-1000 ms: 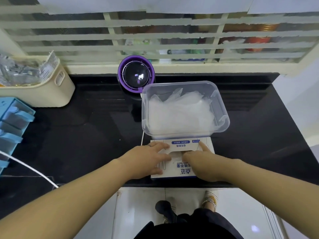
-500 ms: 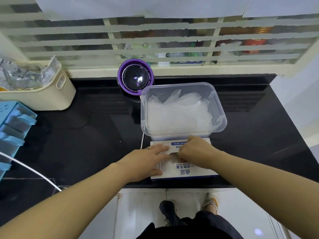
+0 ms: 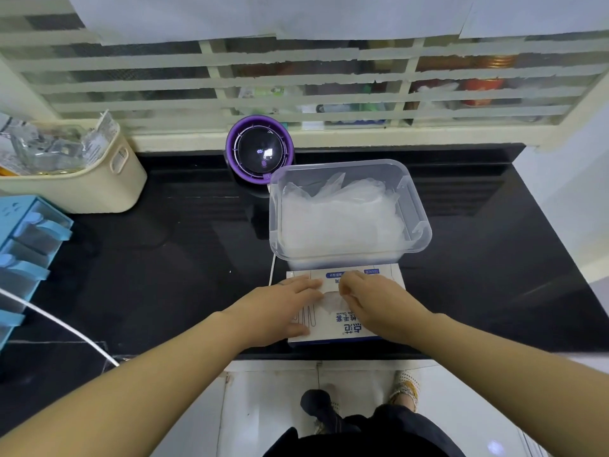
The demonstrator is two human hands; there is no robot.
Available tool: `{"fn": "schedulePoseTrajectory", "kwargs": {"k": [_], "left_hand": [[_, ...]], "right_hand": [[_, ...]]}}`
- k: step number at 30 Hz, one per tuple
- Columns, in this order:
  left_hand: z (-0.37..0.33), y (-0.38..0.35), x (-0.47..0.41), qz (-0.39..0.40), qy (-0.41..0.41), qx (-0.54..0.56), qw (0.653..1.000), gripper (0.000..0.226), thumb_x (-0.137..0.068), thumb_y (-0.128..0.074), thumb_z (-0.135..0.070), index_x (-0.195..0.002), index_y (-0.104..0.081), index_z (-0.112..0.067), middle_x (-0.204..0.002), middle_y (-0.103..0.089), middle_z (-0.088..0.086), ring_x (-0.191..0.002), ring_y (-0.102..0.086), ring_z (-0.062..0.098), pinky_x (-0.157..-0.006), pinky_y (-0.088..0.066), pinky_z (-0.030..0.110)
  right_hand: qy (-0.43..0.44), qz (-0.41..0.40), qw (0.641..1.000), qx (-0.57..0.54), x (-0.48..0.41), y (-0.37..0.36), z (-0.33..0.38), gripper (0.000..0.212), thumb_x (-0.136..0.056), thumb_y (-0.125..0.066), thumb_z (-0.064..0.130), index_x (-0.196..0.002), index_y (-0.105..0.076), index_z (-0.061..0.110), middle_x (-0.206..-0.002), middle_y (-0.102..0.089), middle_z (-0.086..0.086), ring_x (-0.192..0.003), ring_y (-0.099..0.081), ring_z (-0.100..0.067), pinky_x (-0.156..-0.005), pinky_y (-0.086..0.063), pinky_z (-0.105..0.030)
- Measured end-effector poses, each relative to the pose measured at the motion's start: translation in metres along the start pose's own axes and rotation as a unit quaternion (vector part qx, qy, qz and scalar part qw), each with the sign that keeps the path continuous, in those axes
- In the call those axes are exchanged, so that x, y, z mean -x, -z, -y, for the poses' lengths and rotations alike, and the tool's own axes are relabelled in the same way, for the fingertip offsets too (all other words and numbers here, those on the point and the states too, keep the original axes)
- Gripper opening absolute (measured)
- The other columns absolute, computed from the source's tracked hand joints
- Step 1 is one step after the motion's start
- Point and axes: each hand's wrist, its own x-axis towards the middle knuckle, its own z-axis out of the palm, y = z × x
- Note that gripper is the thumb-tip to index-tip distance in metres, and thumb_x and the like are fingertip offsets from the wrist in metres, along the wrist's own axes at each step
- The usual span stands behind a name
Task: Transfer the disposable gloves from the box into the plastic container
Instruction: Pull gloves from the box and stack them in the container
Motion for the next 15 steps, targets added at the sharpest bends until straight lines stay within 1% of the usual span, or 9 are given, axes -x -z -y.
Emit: {"fn": "schedulePoseTrajectory", "kwargs": {"k": [2,4,5,6,8,10,13,14,15], "left_hand": [[0.0,0.0,0.001,-0.002,0.004,0.005,1.0,0.067,-0.096,-0.054,-0.038,-0.151,-0.017,-0.034,-0.16,-0.003,-0.019,-0.146,-0.009,0.004,-0.113,-0.033,0.031],[-0.001,0.0,0.002,-0.003,0.007,0.009,1.0,0.069,-0.096,-0.055,-0.038,-0.152,-0.014,-0.034,-0.159,-0.003,-0.02,-0.146,-0.008,0.003,-0.113,-0.031,0.03],[-0.001,0.0,0.002,-0.002,0.008,0.011,1.0,0.07,-0.096,-0.055,-0.039,-0.152,-0.013,-0.034,-0.159,-0.003,-0.02,-0.146,-0.009,0.004,-0.113,-0.03,0.029],[-0.002,0.001,0.002,-0.001,0.01,0.01,1.0,0.071,-0.096,-0.055,-0.039,-0.153,-0.013,-0.033,-0.159,-0.003,-0.02,-0.146,-0.009,0.004,-0.114,-0.03,0.029],[-0.003,0.003,0.002,0.002,0.013,0.005,1.0,0.072,-0.095,-0.055,-0.04,-0.153,-0.013,-0.032,-0.159,-0.005,-0.019,-0.145,-0.013,0.005,-0.112,-0.032,0.03],[-0.005,0.005,0.002,0.004,0.016,-0.006,1.0,0.071,-0.095,-0.056,-0.041,-0.153,-0.017,-0.029,-0.159,-0.008,-0.018,-0.144,-0.019,0.007,-0.108,-0.035,0.03],[-0.009,0.01,0.003,0.013,0.019,-0.033,0.999,0.059,-0.094,-0.055,-0.042,-0.146,-0.034,-0.022,-0.151,-0.026,-0.01,-0.134,-0.033,0.013,-0.1,-0.043,0.032],[-0.009,0.011,0.003,0.016,0.02,-0.033,0.999,0.057,-0.094,-0.055,-0.042,-0.144,-0.036,-0.021,-0.148,-0.029,-0.009,-0.132,-0.036,0.013,-0.098,-0.044,0.032],[-0.009,0.012,0.003,0.018,0.017,-0.029,0.999,0.059,-0.095,-0.056,-0.041,-0.146,-0.034,-0.022,-0.149,-0.029,-0.01,-0.133,-0.035,0.013,-0.099,-0.043,0.031]], "right_hand": [[0.008,-0.006,1.0,0.01,0.002,-0.003,0.001,0.016,-0.1,-0.038,0.032,-0.106,-0.048,0.021,-0.106,-0.057,0.003,-0.086,-0.052,-0.018,-0.072,-0.036,-0.025],[0.007,0.013,0.999,0.044,0.0,-0.003,0.002,0.031,-0.098,-0.042,0.036,-0.119,-0.056,0.018,-0.116,-0.058,0.003,-0.098,-0.055,-0.019,-0.086,-0.042,-0.028],[0.004,0.015,0.998,0.055,-0.002,-0.002,0.003,0.033,-0.098,-0.044,0.037,-0.118,-0.061,0.018,-0.115,-0.059,0.002,-0.097,-0.056,-0.018,-0.088,-0.044,-0.03],[0.0,0.006,0.999,0.051,-0.003,0.0,0.005,0.032,-0.097,-0.045,0.037,-0.113,-0.065,0.019,-0.111,-0.06,0.002,-0.094,-0.056,-0.018,-0.087,-0.045,-0.031],[-0.002,-0.031,1.0,0.0,-0.004,0.005,0.009,0.028,-0.095,-0.051,0.037,-0.103,-0.07,0.018,-0.099,-0.059,0.008,-0.086,-0.055,-0.014,-0.08,-0.046,-0.029],[-0.005,-0.083,0.993,-0.088,-0.003,0.015,0.014,0.021,-0.093,-0.057,0.033,-0.092,-0.07,0.018,-0.088,-0.054,0.012,-0.077,-0.052,-0.01,-0.073,-0.044,-0.026],[-0.025,-0.186,0.959,-0.211,0.002,0.042,0.023,0.011,-0.09,-0.062,0.025,-0.085,-0.068,0.017,-0.083,-0.059,0.01,-0.073,-0.054,-0.007,-0.07,-0.045,-0.019],[-0.038,-0.215,0.945,-0.243,0.004,0.053,0.025,0.009,-0.09,-0.062,0.025,-0.086,-0.067,0.019,-0.083,-0.061,0.012,-0.074,-0.054,-0.008,-0.07,-0.046,-0.017],[-0.046,-0.24,0.933,-0.264,0.005,0.066,0.026,0.008,-0.09,-0.061,0.025,-0.086,-0.067,0.021,-0.082,-0.062,0.014,-0.074,-0.055,-0.007,-0.07,-0.046,-0.016]]}}
